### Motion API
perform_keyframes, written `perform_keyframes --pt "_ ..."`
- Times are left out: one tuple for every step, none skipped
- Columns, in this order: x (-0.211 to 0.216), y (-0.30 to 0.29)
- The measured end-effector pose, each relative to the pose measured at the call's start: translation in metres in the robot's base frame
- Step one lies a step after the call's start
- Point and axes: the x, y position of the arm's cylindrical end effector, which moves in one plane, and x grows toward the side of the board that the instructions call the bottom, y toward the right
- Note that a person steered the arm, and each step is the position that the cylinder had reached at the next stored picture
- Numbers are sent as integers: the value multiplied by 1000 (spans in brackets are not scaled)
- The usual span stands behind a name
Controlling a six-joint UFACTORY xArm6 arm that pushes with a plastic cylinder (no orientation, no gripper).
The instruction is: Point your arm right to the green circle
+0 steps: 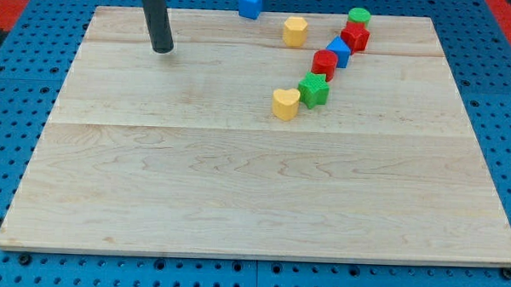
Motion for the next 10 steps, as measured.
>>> perform_keyframes --pt "-12 4" --pt "-41 12" --pt "-66 28" --pt "-26 27" --pt "51 27" --pt "89 31" --pt "151 58" --pt "171 146" --pt "171 271" --pt "172 301"
